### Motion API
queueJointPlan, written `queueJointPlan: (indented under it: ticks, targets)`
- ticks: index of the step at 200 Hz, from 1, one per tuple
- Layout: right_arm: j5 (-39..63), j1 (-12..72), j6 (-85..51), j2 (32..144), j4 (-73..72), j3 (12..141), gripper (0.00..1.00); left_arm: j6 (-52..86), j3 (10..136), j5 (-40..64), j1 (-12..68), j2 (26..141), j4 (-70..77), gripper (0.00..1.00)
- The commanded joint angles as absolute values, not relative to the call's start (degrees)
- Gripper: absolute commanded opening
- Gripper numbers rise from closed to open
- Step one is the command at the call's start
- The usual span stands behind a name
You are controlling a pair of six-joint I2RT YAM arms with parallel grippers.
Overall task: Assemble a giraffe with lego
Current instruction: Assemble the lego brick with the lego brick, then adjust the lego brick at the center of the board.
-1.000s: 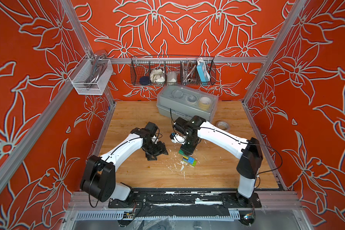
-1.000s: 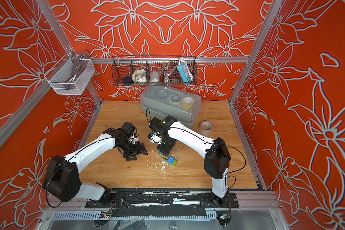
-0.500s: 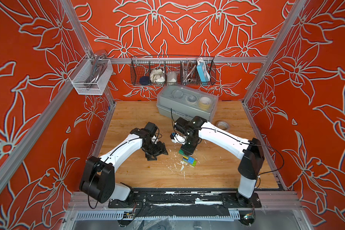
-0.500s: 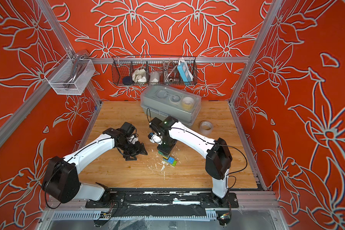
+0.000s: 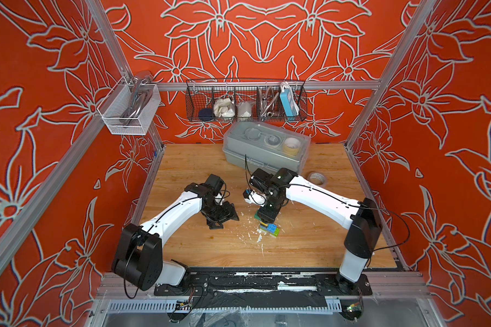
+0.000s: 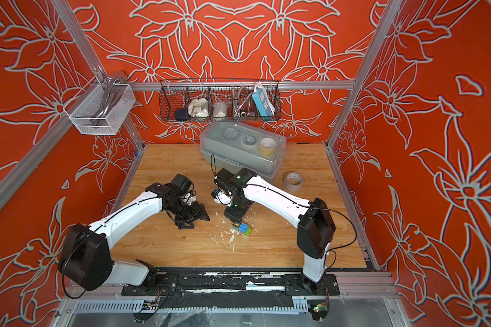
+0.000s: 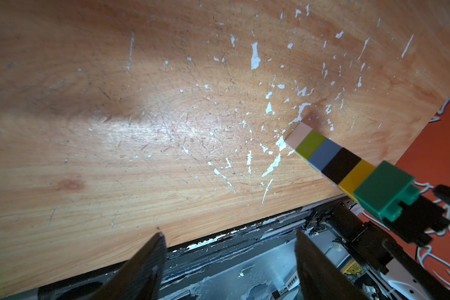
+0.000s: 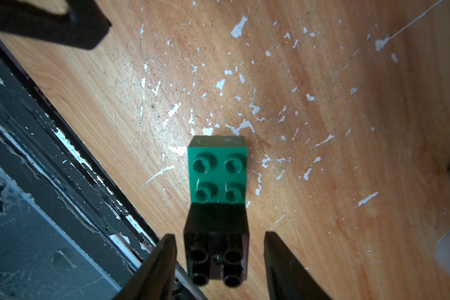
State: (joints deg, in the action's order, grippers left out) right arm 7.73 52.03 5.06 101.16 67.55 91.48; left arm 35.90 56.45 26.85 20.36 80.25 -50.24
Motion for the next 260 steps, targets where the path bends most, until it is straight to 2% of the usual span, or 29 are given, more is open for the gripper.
queueJointPlan:
  ticks: [1,40,81,113,181,260]
  targets:
    - [8.8,51.8,3.1,92.9,61.5,85.3,0.64,36.1,55.8,27.2,20.5,79.1,-50.5,0.77]
    - [12.7,49.8,-2.9,72.5,40.5,60.6,0.74,36.2,55.8,27.7,20.7,79.5,-50.5,0.77]
    - [14.3,48.8,-10.2,57.9,16.6,36.0,0.75,37.0,56.0,28.9,21.3,79.8,-50.8,0.76]
    - [10.4,48.6,-14.0,50.2,0.6,22.5,0.77,37.5,56.5,28.8,22.0,79.4,-52.6,0.76]
    - [8.0,47.9,-14.9,50.6,-14.4,12.1,0.79,40.0,56.0,28.9,22.7,78.0,-54.5,0.76]
    - [9.4,47.9,-11.4,60.3,-24.7,12.2,0.79,42.5,56.1,28.7,22.7,76.8,-55.2,0.76]
